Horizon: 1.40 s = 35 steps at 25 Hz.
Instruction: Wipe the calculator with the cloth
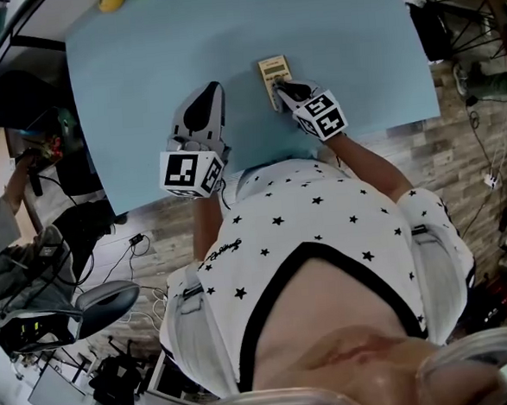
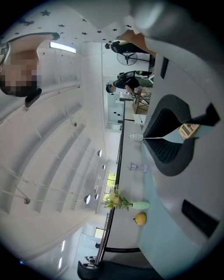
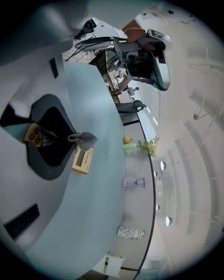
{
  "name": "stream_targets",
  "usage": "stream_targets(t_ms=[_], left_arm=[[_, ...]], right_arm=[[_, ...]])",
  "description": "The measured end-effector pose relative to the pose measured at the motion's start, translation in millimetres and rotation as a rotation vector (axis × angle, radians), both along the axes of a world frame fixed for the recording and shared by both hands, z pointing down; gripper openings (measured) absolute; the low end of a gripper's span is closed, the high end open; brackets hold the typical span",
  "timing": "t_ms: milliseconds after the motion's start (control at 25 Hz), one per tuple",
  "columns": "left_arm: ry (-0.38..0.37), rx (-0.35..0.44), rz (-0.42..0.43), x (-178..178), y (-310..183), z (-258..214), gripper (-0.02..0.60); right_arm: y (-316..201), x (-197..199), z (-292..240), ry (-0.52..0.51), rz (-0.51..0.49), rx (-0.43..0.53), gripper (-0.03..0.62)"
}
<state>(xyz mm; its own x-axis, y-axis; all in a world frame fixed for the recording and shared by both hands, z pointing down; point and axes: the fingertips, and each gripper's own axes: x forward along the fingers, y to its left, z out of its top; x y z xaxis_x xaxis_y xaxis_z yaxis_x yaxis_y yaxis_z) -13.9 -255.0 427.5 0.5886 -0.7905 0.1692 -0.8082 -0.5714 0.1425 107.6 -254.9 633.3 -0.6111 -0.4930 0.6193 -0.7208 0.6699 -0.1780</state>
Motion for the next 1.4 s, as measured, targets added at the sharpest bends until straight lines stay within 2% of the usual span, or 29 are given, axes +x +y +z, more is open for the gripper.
stream_targets(t_ms=[400, 640, 960, 1160, 1400], left_arm=[[-0.009, 0.005, 0.061, 20, -1, -2, 0.031], [-0.01, 0.001, 0.081, 29, -3, 1, 0.031], [-0.012, -0.001, 0.067, 27, -3, 1, 0.031], [-0.013, 0.006, 0.058, 25, -4, -1, 0.031], [-0.021, 0.019, 0.047, 20, -4, -6, 0.031]], right_arm=[[-2, 50, 4, 0.013, 0.134, -0.014, 0.038], [2, 56, 8, 0.018, 0.142, -0.019, 0.038], [-1, 57, 9, 0.018, 0.137, -0.02, 0.038], [-23, 68, -12, -0.048, 0.206, 0.018, 0.038], [-58, 72, -86, -0.226, 0.281, 0.138, 0.038]])
